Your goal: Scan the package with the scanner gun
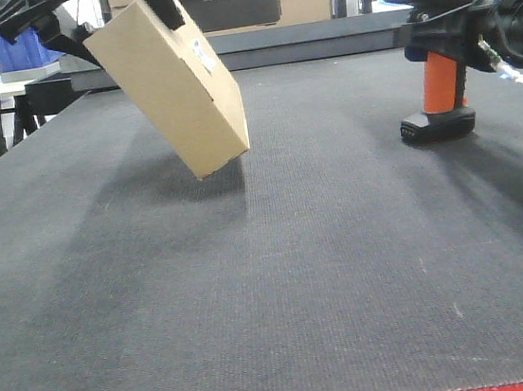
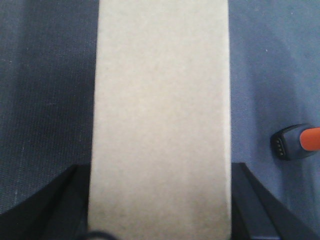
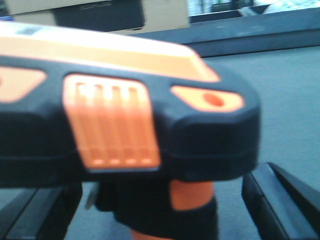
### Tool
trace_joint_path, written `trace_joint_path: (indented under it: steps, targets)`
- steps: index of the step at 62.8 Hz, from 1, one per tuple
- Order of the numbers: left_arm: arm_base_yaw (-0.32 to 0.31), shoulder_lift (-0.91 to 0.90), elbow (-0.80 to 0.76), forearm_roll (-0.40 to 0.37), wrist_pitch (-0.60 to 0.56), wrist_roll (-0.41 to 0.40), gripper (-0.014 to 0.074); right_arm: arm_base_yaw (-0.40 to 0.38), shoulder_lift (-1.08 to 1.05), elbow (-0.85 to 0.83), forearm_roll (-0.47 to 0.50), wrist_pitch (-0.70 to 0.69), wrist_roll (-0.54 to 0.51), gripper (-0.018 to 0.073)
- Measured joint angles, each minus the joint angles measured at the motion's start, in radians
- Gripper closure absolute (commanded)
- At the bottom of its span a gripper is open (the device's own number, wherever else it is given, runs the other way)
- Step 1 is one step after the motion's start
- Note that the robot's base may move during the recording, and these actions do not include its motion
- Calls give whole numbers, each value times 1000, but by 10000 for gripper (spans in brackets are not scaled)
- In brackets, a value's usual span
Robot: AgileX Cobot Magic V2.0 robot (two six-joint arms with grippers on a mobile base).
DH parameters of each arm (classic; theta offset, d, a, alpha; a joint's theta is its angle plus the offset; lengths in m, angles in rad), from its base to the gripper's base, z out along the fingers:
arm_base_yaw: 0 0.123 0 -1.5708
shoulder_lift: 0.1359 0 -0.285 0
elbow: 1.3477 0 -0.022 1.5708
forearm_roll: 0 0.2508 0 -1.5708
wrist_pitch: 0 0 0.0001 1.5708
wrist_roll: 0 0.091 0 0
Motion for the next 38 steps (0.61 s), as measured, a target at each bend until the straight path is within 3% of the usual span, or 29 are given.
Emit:
trace_joint_path:
  steps: [17,34,38]
  targets:
    - [0,0,0,2,0,0,707,-33,0,0,-92,4,70,0]
    - [0,0,0,2,0,0,707,-34,0,0,-103,-6,82,1]
    - [0,0,0,2,0,0,707,-34,0,0,-103,-11,84,37]
